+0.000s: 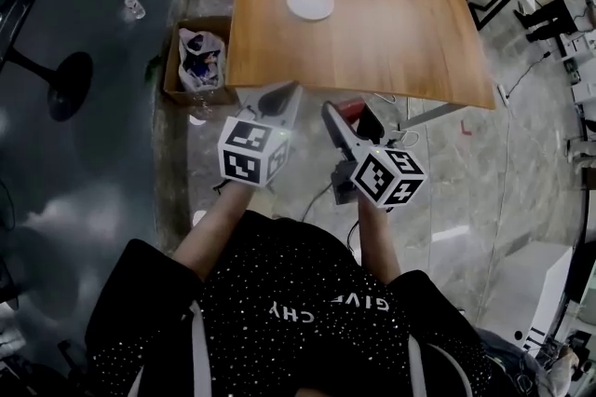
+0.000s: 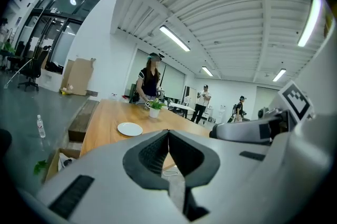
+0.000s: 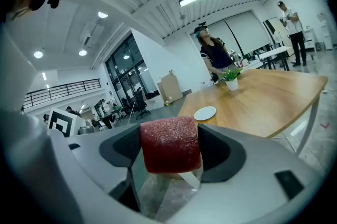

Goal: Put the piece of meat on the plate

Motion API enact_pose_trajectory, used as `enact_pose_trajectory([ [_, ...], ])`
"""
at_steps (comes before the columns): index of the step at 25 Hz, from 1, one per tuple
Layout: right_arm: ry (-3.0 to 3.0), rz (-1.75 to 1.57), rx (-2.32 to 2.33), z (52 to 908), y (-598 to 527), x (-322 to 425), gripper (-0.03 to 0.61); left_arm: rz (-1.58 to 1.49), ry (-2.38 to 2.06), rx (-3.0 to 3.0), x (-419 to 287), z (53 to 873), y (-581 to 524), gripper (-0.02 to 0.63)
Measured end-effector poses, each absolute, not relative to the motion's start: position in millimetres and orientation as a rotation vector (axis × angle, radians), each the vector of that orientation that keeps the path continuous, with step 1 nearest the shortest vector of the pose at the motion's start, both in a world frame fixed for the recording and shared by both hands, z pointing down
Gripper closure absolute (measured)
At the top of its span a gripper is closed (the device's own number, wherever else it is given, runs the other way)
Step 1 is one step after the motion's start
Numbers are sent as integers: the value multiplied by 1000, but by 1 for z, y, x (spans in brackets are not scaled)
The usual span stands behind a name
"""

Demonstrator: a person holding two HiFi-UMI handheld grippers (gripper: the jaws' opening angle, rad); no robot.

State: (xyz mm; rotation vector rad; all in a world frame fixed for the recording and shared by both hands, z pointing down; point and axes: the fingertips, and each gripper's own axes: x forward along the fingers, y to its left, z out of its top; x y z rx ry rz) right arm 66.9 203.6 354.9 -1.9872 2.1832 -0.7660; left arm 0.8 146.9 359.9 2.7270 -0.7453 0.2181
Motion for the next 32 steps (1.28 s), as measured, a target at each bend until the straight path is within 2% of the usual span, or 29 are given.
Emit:
enact_pose_trajectory([
  [32,2151,-843,-2002,370,-8,103,247,285,-632,2706,54,378,-57,604],
])
